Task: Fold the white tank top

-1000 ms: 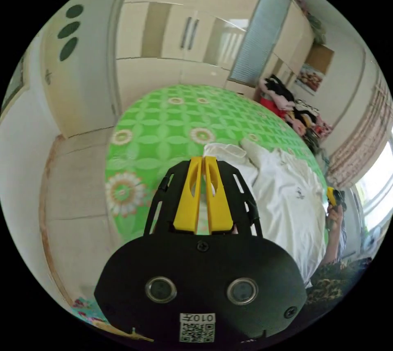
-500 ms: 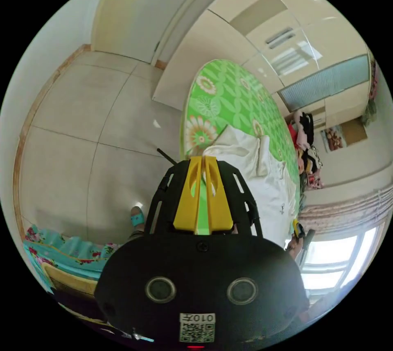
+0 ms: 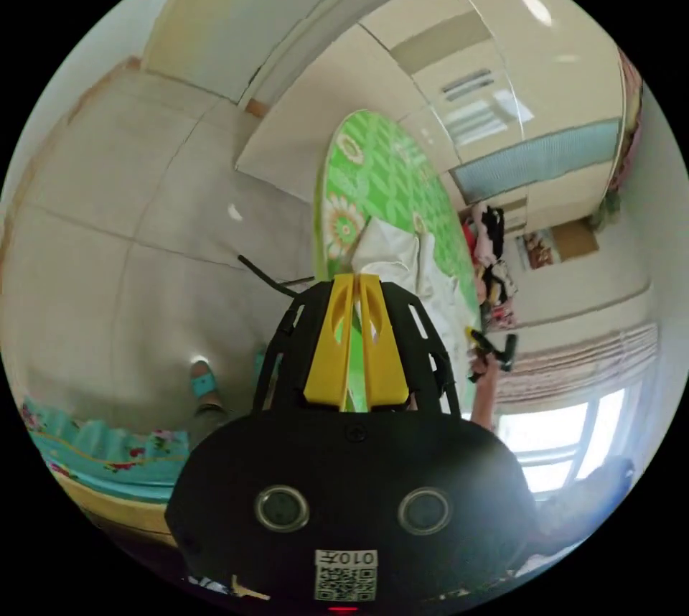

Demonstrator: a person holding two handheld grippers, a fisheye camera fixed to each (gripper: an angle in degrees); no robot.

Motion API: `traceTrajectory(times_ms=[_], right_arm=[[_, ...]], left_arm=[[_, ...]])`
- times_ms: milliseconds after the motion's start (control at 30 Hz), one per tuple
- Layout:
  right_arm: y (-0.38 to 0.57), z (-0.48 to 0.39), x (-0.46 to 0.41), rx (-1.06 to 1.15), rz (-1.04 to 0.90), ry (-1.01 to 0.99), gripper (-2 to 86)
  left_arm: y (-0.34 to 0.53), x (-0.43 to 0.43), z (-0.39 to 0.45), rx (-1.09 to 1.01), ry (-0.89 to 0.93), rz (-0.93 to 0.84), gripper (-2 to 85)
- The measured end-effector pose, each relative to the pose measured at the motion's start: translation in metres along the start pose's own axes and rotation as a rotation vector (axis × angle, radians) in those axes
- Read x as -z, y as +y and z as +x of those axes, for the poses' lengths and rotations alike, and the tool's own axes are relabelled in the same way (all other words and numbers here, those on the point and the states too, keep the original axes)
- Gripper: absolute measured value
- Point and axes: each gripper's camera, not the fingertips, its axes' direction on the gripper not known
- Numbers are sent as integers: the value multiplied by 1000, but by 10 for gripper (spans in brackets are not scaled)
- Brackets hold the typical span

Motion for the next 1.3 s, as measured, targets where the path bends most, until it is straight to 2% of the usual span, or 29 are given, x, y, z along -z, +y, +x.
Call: traceTrajectory(times_ms=[67,167,233,300,333,400,467,500,567,667,733,800,900,1033,1233,1300], right_arm=[[0,28,11,-66,39,-94,20],[5,64,24,-144,105,-202,22],[4,74,32,-168,124,-208,23],[5,76,41,-211,159,-167,23],[10,74,50,-259,210,-147,23],[4,45,59,-125,227,-192,23],[-16,5,54,-3,148,-143,23],[-33,-21,41,67,55,-67,23],[-54,-44,25,116,5,42,22],[-83,-40,14,134,-25,-33,21],[-111,-12,0,69,-86,-91,18],[-127,12,-10,12,-122,-40,15],[-148,54,2,-78,-50,-90,10],[-182,72,24,-119,44,151,10],[-211,109,45,-231,70,188,13],[-208,111,63,-207,68,151,15]], left_arm=[[12,17,-38,156,46,106,-2],[22,34,-47,189,-19,239,-2],[20,27,-38,158,9,225,-2],[21,25,-10,80,-61,267,-2],[20,19,22,-32,-151,269,-2],[14,-8,72,-217,-273,186,-2],[5,-60,132,-435,-351,63,-3],[2,-73,144,-470,-369,44,-3],[-12,-126,183,-597,-406,-48,-3],[-32,-179,213,-684,-424,-137,-3],[-43,-206,217,-671,-477,-210,-3],[-48,-212,219,-671,-509,-184,-4],[-58,-222,222,-658,-620,-130,-4],[-93,-257,239,-643,-596,-134,-4],[-155,-323,277,-555,-625,-132,-3],[-163,-332,288,-506,-619,-186,-3]])
